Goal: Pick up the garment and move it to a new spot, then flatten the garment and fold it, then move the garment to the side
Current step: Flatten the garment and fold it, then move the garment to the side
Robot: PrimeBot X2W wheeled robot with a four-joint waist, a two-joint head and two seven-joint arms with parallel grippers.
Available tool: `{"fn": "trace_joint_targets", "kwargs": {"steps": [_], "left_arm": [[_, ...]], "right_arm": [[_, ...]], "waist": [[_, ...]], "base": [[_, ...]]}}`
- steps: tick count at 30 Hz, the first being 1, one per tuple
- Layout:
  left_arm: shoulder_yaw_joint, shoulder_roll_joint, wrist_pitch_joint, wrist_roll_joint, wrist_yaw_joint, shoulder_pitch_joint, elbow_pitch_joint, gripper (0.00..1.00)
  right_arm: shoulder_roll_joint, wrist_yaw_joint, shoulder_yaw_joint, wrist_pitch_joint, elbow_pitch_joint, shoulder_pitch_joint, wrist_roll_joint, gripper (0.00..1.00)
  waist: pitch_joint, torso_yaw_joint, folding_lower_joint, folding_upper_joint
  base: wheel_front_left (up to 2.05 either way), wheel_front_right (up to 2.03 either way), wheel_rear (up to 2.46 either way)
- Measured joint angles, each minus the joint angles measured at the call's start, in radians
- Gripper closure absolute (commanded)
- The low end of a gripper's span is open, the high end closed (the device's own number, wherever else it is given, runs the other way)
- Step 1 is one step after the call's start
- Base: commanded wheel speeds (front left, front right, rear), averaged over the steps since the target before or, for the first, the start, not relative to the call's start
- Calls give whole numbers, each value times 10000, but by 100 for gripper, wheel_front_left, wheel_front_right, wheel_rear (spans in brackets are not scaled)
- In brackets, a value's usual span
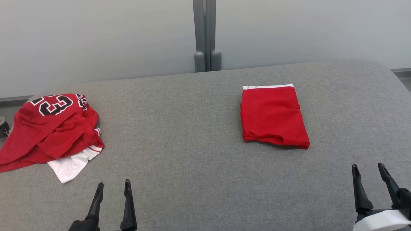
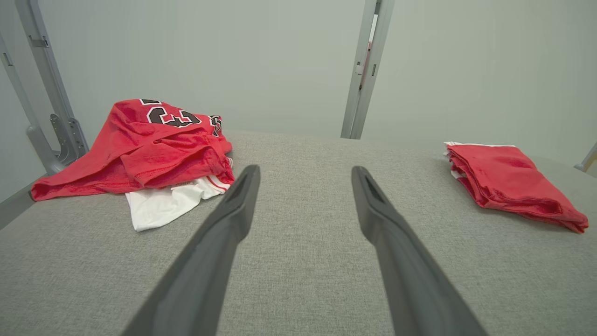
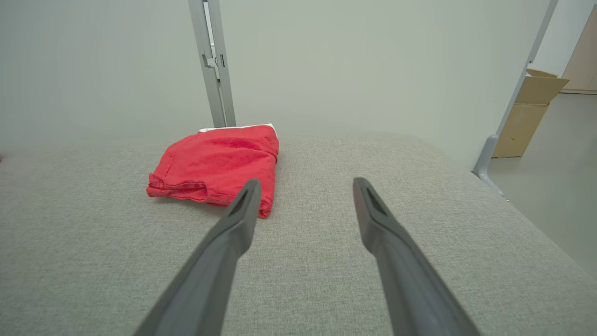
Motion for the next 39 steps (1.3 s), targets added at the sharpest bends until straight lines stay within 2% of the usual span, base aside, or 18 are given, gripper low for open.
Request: {"fn": "trace_joint_targets", "kwargs": {"steps": [10, 16, 19, 23, 28, 30, 35, 39], "left_arm": [[19, 0, 0, -12, 35, 30, 36, 0], [25, 0, 0, -13, 42, 23, 0, 0], [-104, 2, 0, -36, 44, -61, 25, 0], [-470, 2, 0, -102, 73, -753, -36, 0], [-867, -2, 0, -169, 107, -1429, 13, 0], [-1024, 0, 0, -196, 107, -1677, 69, 0], [-1521, -2, 0, -368, 188, -2160, 213, 0], [-1801, 0, 0, -520, 255, -2359, 224, 0]], "right_arm": [[67, 0, 25, 0, 228, -11, 8, 0], [282, 0, 111, 17, 1108, -502, 1124, 0], [157, 0, 163, 673, 1369, -1546, 2080, 0], [-316, -2, 73, 2293, 1526, -3450, 3147, 0], [-874, -4, 510, 4780, 2257, -5353, 3582, 0], [-1035, -4, 596, 5402, 2673, -5958, 3526, 0], [-1220, -4, 742, 6059, 4065, -6936, 2926, 0], [-1151, -2, 803, 6040, 5162, -7412, 2750, 0]], "waist": [[-2, 37, 0, 0], [211, 65, 0, 0], [427, 60, 0, 0], [946, 66, 0, 0], [1785, 160, 1, 0], [2099, 221, 1, 0], [2724, 559, 1, 0], [2970, 988, 1, 0]], "base": [[0, 0, 0], [0, 0, 0], [0, 0, 0], [0, 0, 0], [0, 0, 0], [0, 0, 0], [0, 0, 0], [0, 0, 0]]}}
